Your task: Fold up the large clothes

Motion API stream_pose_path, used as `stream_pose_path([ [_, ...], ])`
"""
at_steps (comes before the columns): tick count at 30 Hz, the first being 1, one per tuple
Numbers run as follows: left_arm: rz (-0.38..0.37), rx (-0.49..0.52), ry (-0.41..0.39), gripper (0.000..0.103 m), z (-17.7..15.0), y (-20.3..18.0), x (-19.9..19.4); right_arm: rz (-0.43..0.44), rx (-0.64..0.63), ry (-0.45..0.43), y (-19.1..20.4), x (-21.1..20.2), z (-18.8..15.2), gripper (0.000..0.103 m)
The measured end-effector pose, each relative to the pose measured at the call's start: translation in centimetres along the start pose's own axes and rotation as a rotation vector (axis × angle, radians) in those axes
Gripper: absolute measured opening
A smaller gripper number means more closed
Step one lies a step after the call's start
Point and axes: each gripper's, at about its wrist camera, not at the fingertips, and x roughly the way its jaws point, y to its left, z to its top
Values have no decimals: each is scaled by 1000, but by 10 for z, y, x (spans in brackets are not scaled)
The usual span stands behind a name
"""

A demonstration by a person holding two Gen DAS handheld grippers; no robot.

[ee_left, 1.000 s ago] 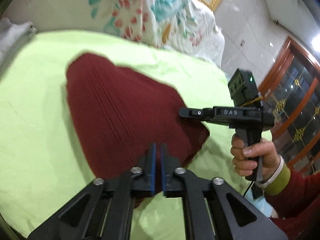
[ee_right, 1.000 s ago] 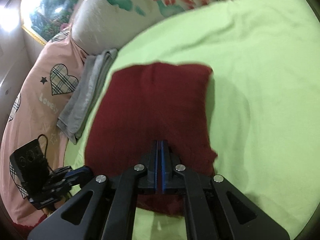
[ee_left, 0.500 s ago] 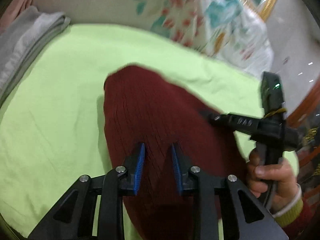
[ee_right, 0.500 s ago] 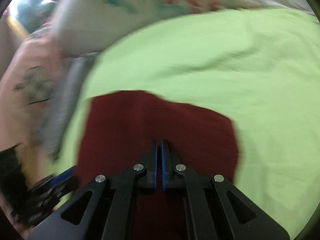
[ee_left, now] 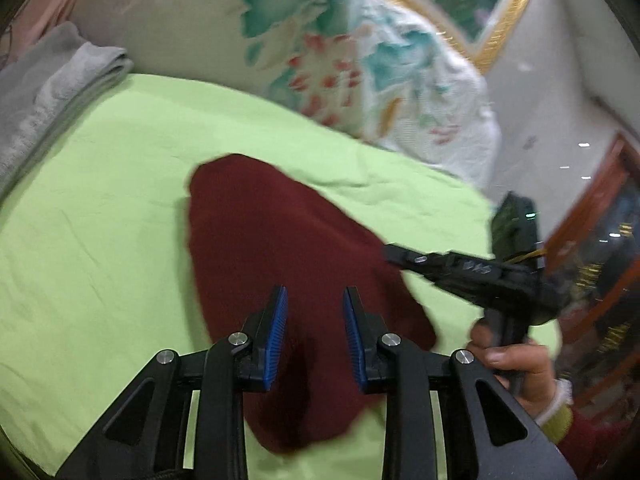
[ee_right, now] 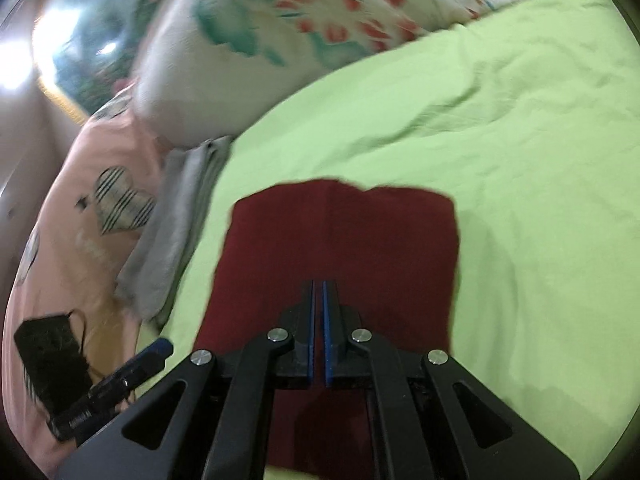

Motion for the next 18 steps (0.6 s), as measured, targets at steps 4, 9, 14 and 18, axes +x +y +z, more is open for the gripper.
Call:
stream_pose_path([
  [4, -14, 73, 60, 27, -33, -18, -5, 0, -37, 47, 7, -14, -36, 4],
  [9, 78, 67, 132, 23, -50, -8, 23, -174, -56, 119, -15, -9, -69, 4],
  [14, 106, 69, 140, 23, -48, -8, 28, -155, 1, 107, -26, -11, -69, 3],
  [18, 139, 97, 132, 25, -52, -17, 21, -139, -4, 98, -18, -19, -66, 4],
])
